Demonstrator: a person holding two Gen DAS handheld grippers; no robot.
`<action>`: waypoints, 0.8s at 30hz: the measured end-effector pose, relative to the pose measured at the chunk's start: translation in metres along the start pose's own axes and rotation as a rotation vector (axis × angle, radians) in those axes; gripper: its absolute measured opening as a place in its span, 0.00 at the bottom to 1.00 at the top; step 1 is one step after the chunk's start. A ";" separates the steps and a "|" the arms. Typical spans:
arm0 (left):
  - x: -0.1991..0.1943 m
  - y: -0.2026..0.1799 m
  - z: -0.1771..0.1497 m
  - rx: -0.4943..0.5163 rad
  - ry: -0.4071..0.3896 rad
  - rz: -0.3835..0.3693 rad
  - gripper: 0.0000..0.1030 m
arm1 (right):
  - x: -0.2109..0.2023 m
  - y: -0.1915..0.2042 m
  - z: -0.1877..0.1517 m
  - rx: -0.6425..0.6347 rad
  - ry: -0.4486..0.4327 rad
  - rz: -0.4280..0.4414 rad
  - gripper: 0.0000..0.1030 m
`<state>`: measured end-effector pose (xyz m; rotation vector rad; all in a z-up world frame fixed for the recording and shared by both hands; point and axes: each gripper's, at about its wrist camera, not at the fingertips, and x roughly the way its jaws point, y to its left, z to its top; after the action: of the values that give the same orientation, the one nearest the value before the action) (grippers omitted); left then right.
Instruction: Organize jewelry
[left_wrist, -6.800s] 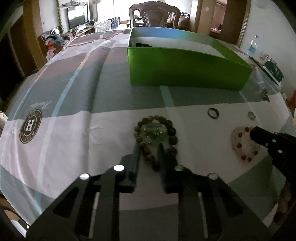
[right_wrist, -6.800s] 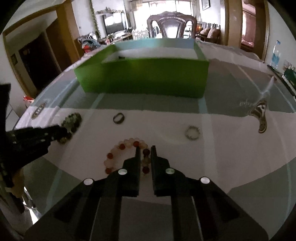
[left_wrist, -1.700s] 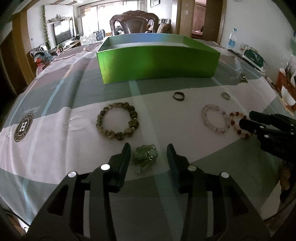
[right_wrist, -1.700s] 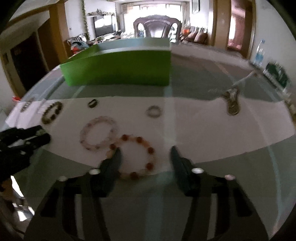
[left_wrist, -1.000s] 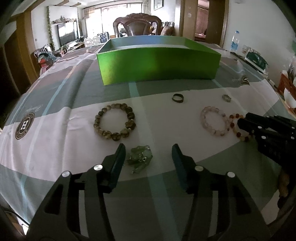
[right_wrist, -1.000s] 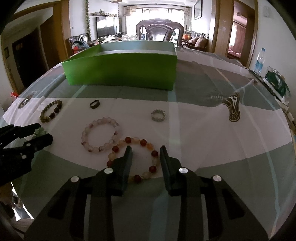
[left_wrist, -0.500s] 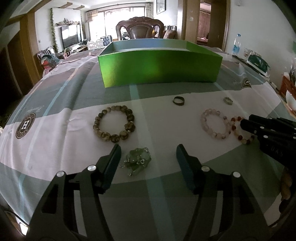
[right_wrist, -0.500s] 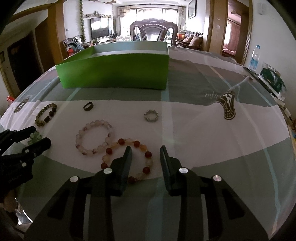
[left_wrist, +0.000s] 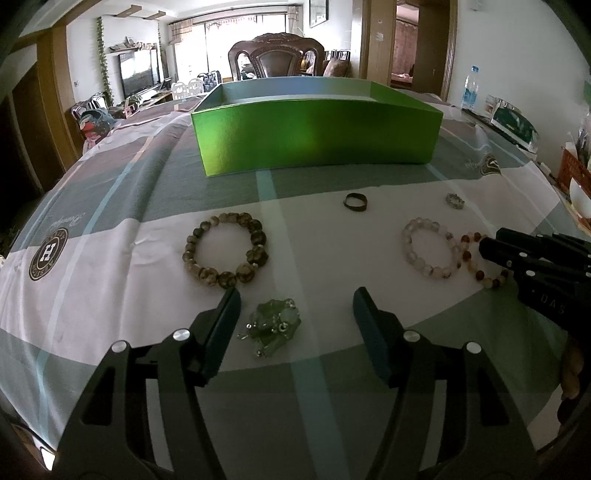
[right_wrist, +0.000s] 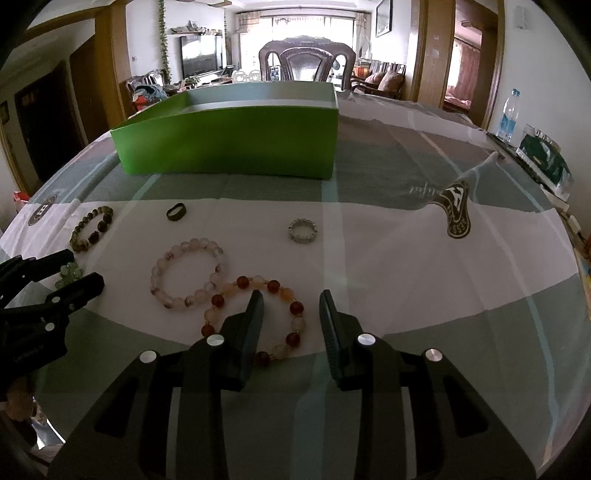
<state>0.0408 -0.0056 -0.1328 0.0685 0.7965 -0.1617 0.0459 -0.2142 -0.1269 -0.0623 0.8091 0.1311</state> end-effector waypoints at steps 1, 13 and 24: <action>0.000 0.000 0.000 0.000 0.000 0.000 0.62 | 0.000 0.000 0.000 -0.001 -0.001 -0.001 0.31; 0.001 0.000 0.001 0.000 0.002 -0.001 0.64 | -0.001 0.001 0.000 -0.015 -0.005 -0.018 0.31; 0.002 -0.001 0.001 0.004 0.000 -0.002 0.64 | -0.002 0.002 -0.001 -0.025 -0.009 -0.008 0.18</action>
<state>0.0427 -0.0068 -0.1341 0.0713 0.7963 -0.1647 0.0439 -0.2124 -0.1262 -0.0884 0.7977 0.1336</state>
